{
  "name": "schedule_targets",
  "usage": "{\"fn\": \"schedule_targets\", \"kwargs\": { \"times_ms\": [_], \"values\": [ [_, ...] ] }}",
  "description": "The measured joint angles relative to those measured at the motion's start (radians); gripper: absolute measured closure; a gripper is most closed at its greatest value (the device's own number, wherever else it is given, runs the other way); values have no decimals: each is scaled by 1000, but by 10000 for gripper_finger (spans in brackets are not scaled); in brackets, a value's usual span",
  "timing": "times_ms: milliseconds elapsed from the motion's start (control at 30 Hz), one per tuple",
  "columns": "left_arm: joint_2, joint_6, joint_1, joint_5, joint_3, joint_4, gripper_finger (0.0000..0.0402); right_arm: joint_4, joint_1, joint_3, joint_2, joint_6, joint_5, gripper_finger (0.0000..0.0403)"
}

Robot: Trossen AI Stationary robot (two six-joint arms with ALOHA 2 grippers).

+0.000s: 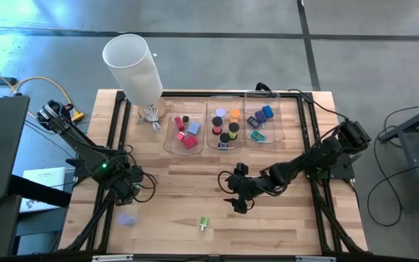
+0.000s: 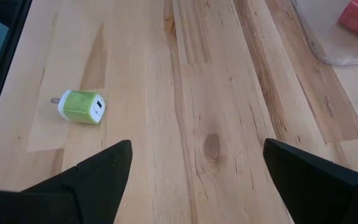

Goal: Pick & Place Office items
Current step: Put the light blue hourglass into the middle transparent bin

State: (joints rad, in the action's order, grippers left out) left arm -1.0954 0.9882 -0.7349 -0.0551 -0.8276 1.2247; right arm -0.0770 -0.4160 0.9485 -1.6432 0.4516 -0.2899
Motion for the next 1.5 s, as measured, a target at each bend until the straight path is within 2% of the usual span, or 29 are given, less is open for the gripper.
{"fn": "schedule_targets", "kwargs": {
  "times_ms": [533,800,1000,1233,1500],
  "values": [
    [0,-11,0,-5,0,-7,110,0,0,0,0,0,-7,50],
    [0,54,0,-41,0,-7,110,0,0,0,0,0,-7,50],
    [-2,40,-1,-48,-1,-2,110,0,0,0,0,0,-7,50],
    [-40,129,-2,-66,-1,2,110,0,0,0,0,0,-7,50],
    [-122,9,-34,-24,-1,2,110,0,0,0,0,0,-6,50]
  ]
}}
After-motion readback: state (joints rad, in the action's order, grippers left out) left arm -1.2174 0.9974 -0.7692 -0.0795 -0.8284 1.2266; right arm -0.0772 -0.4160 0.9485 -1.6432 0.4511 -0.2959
